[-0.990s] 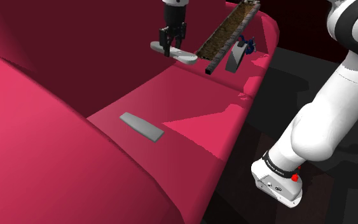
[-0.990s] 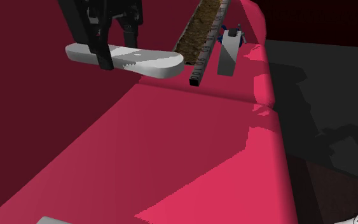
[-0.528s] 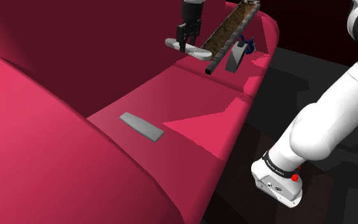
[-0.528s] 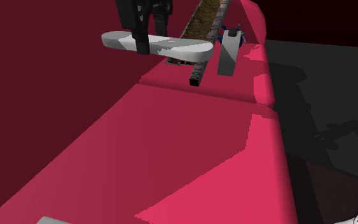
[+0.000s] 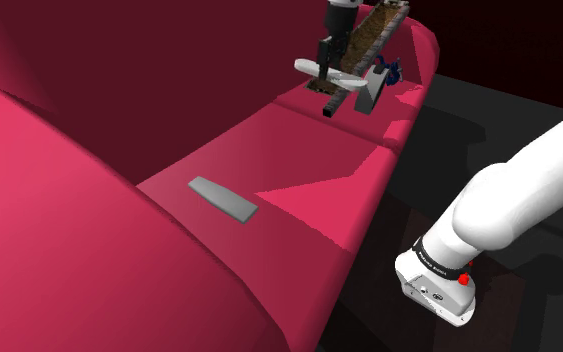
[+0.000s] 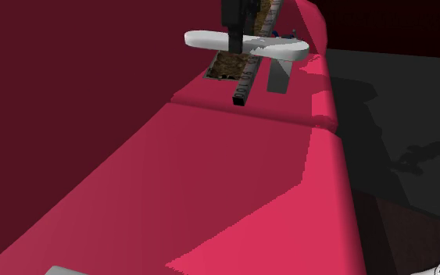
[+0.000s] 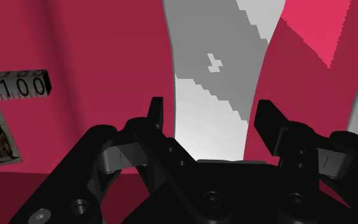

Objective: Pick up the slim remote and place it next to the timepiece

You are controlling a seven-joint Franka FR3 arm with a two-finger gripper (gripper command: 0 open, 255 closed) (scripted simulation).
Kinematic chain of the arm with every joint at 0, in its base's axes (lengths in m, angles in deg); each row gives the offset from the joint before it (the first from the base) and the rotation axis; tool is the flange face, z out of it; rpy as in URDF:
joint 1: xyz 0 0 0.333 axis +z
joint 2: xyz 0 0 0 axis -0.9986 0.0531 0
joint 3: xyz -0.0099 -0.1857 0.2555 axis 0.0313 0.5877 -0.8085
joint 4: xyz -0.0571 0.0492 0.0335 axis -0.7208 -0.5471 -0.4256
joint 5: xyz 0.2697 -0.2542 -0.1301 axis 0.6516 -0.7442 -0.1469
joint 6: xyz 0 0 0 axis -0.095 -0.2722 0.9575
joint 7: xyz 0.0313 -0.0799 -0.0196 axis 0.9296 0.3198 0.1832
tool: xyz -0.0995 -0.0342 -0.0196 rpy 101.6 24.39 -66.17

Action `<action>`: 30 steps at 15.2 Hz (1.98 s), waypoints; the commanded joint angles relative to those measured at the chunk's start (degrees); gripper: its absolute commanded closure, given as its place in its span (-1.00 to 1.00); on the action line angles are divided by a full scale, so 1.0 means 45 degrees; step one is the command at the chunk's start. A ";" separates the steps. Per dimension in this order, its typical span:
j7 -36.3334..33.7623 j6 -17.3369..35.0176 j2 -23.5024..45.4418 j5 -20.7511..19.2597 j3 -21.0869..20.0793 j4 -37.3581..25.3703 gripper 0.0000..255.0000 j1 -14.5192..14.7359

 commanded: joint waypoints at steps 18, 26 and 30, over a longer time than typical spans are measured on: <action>0.5732 0.0051 -0.0844 -0.1009 0.3737 0.0626 1.00 -0.2207; 0.8429 0.0062 0.0278 -0.0972 0.5520 -0.0610 1.00 -0.3063; 0.8632 0.0575 0.0347 -0.0972 0.5678 -0.0174 1.00 -0.3156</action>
